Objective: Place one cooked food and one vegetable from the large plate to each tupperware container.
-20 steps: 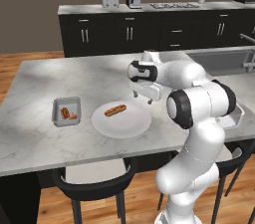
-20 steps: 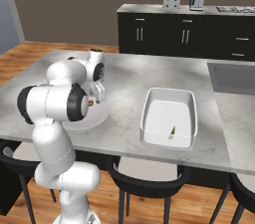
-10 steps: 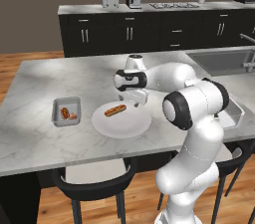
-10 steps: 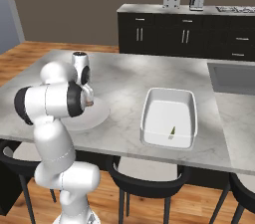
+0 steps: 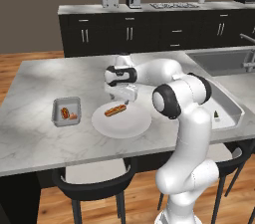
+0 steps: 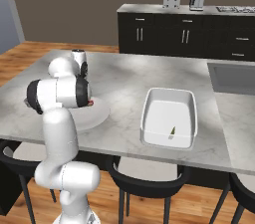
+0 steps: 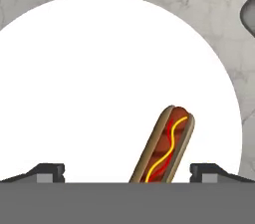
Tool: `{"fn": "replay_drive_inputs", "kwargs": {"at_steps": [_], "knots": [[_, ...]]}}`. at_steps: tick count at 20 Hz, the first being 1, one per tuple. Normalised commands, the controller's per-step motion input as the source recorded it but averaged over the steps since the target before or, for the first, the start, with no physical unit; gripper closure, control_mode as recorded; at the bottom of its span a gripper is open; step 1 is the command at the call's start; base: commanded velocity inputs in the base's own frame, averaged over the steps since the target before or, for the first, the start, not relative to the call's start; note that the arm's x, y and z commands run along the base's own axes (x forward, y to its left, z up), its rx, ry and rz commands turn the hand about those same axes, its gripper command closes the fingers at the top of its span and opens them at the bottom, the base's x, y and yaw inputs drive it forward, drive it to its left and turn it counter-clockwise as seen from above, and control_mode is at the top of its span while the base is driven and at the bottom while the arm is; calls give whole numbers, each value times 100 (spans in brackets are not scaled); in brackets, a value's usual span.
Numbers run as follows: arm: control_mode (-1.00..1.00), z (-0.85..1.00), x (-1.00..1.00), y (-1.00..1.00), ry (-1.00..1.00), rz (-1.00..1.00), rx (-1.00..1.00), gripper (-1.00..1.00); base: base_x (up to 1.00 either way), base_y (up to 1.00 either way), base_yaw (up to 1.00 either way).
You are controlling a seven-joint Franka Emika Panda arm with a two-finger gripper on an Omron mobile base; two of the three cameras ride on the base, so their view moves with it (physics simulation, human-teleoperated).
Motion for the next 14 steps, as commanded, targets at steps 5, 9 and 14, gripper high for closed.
{"fn": "replay_drive_inputs", "kwargs": {"at_steps": [5,9,14], "knots": [[-100,-39,0,0,0,0,-2,-100,0,0,0],[-100,-47,1,0,0,0,-3,-100,0,0,0],[-100,-28,37,0,0,-1,0,-100,0,0,0]]}}
